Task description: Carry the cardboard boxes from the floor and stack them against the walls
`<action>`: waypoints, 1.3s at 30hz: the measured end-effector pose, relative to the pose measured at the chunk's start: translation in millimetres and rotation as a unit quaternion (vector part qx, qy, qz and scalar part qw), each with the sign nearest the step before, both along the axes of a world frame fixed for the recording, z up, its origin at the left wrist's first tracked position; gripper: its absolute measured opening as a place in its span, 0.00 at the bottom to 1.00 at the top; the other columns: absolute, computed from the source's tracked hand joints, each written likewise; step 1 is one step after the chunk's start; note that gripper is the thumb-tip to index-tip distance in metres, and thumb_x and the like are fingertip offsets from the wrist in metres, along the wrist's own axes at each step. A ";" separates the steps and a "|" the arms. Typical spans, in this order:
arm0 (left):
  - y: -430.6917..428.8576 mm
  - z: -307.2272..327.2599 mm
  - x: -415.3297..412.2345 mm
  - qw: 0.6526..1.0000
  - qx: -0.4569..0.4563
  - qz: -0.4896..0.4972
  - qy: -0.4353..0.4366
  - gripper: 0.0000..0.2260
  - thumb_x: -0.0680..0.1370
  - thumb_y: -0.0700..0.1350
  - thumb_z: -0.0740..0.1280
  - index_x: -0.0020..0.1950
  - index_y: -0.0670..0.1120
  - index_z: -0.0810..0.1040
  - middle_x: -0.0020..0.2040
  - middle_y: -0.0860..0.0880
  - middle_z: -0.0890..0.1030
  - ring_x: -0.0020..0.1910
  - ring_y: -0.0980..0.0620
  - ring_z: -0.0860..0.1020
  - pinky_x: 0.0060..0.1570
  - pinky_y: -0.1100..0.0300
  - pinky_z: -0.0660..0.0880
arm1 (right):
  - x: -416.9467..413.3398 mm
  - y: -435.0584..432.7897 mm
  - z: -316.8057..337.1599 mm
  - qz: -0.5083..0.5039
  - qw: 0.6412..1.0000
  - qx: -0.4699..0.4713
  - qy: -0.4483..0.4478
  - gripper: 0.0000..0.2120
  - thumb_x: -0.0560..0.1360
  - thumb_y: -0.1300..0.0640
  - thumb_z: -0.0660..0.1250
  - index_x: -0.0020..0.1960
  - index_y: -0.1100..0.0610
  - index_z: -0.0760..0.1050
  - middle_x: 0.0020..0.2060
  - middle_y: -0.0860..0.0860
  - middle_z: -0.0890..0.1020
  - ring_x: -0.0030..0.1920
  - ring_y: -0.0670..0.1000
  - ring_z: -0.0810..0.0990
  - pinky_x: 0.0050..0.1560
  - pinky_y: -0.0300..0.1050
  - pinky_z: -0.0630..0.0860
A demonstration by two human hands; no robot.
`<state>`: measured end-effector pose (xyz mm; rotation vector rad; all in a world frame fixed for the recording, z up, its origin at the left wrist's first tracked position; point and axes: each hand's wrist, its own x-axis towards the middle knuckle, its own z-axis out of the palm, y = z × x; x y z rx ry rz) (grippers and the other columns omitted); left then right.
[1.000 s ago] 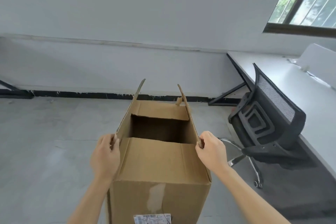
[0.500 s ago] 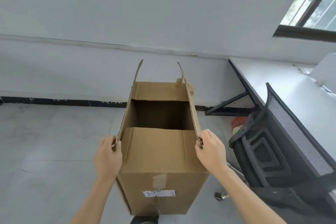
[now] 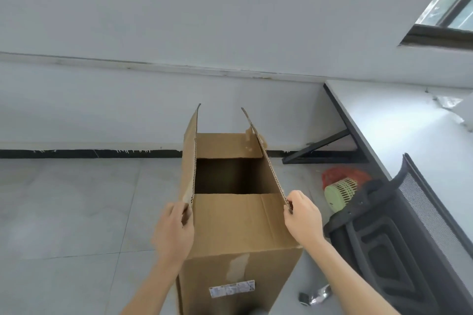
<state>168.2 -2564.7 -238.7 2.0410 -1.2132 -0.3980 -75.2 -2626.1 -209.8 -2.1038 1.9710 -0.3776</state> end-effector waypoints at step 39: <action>-338.3 -88.8 -258.3 0.853 0.389 -0.346 -0.041 0.36 0.74 0.56 0.64 0.77 0.59 0.46 0.78 0.50 0.39 0.76 0.43 0.39 0.72 0.40 0.46 | -142.8 -482.2 -13.4 0.145 0.982 0.067 0.104 0.08 0.73 0.68 0.58 0.52 0.62 0.68 0.50 0.58 0.76 0.44 0.58 0.72 0.39 0.45 0.64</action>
